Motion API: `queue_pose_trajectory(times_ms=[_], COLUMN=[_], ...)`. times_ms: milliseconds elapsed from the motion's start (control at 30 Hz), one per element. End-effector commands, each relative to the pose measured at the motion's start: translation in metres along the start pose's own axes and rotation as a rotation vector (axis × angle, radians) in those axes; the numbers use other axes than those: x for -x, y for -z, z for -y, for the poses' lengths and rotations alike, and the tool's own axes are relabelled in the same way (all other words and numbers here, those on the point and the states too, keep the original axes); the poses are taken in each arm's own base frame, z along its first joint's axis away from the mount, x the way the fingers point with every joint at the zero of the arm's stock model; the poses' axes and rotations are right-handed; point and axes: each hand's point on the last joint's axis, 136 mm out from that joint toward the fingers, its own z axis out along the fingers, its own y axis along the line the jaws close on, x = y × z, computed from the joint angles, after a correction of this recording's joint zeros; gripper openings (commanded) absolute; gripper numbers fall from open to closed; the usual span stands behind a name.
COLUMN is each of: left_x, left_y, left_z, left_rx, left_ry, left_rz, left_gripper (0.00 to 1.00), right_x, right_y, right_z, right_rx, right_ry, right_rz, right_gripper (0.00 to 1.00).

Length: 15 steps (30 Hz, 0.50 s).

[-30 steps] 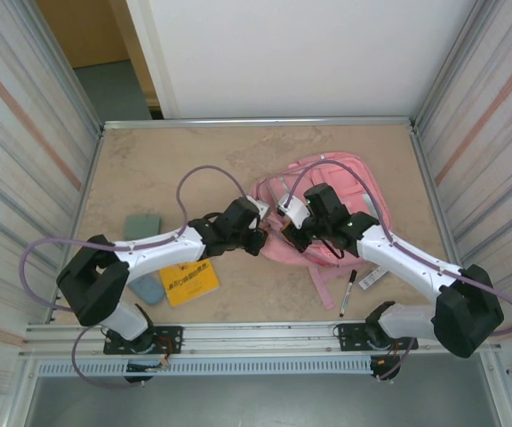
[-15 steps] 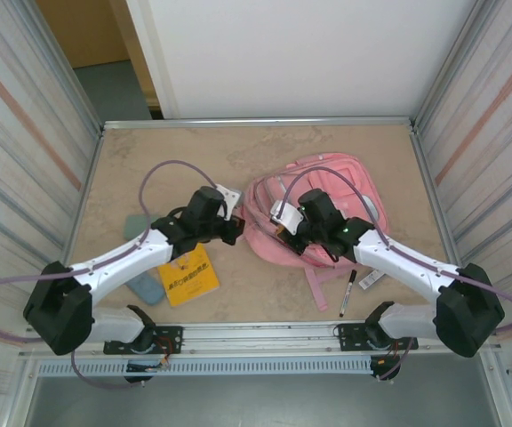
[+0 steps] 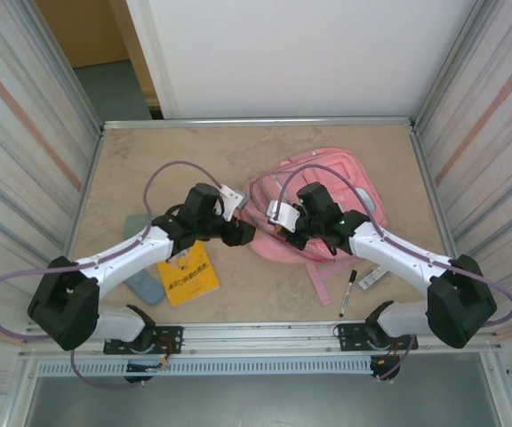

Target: Pack the student bag

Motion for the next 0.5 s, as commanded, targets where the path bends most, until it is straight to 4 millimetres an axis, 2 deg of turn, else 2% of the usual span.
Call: queue_pose_trajectory(times_ms=[0, 167, 300, 367, 467], left_x=[-0.006, -0.017, -0.014, -0.012, -0.009], left_y=[-0.010, -0.028, -0.033, -0.035, -0.036], left_z=[-0.005, -0.014, -0.014, -0.014, -0.016], left_rx=[0.016, 0.140, 0.171, 0.190, 0.206], left_ry=[0.045, 0.079, 0.102, 0.088, 0.098], left_rz=[-0.030, -0.053, -0.047, -0.041, -0.043], left_gripper=[0.53, 0.49, 0.44, 0.38, 0.36], right_x=[0.038, 0.036, 0.040, 0.042, 0.045], right_y=[0.019, 0.017, 0.018, 0.017, 0.017], right_z=[0.004, 0.003, 0.001, -0.002, -0.006], right_rx=[-0.003, 0.000, 0.017, 0.028, 0.030], right_ry=[0.062, 0.047, 0.041, 0.046, 0.052], right_rz=[0.138, 0.139, 0.155, 0.163, 0.165], right_gripper=[0.00, 0.00, 0.00, 0.00, 0.00])
